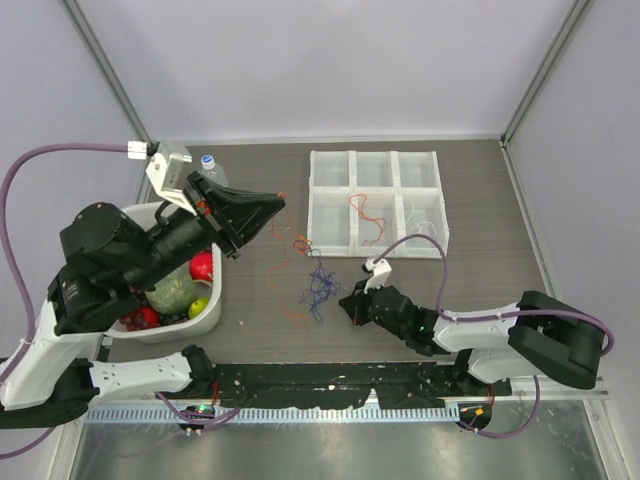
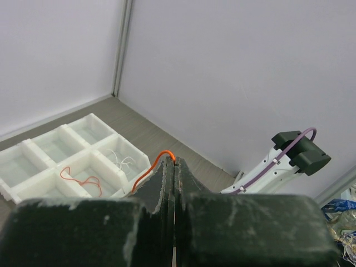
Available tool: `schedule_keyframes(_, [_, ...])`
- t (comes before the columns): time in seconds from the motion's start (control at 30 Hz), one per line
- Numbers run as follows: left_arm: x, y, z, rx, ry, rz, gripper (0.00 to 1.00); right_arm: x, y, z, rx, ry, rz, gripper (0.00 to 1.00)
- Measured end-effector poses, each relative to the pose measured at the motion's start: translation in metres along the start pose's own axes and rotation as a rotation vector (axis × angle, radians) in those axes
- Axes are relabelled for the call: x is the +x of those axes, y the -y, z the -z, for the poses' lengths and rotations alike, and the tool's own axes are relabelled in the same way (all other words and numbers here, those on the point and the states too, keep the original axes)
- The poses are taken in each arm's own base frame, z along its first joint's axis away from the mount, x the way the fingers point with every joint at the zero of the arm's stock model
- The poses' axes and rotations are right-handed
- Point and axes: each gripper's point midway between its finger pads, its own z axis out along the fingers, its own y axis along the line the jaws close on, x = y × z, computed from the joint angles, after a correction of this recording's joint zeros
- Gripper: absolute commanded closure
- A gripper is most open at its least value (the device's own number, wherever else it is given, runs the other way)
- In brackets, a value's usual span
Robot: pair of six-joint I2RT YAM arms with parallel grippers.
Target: Untangle the cables
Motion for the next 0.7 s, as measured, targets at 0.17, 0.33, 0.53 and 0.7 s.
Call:
schedule_keyframes(0.17, [-0.007,-0.001,0.009,-0.003,0.022,0.002,1.0,-0.009,-0.008,0.012,-0.039,0.013,-0.011,0.66])
schedule_keyframes(0.33, [-0.004,-0.002,0.009,-0.009,0.012,-0.001,1.0,-0.06,-0.051,0.032,-0.193,0.111,0.007,0.4])
schedule_keyframes(0.53, [0.006,-0.005,0.005,-0.02,-0.017,-0.004,1.0,-0.093,-0.11,0.039,-0.404,0.109,0.094,0.39])
schedule_keyframes(0.7, [0.011,-0.006,0.0,-0.027,-0.034,-0.008,1.0,-0.094,-0.143,0.025,-0.511,0.058,0.164,0.39])
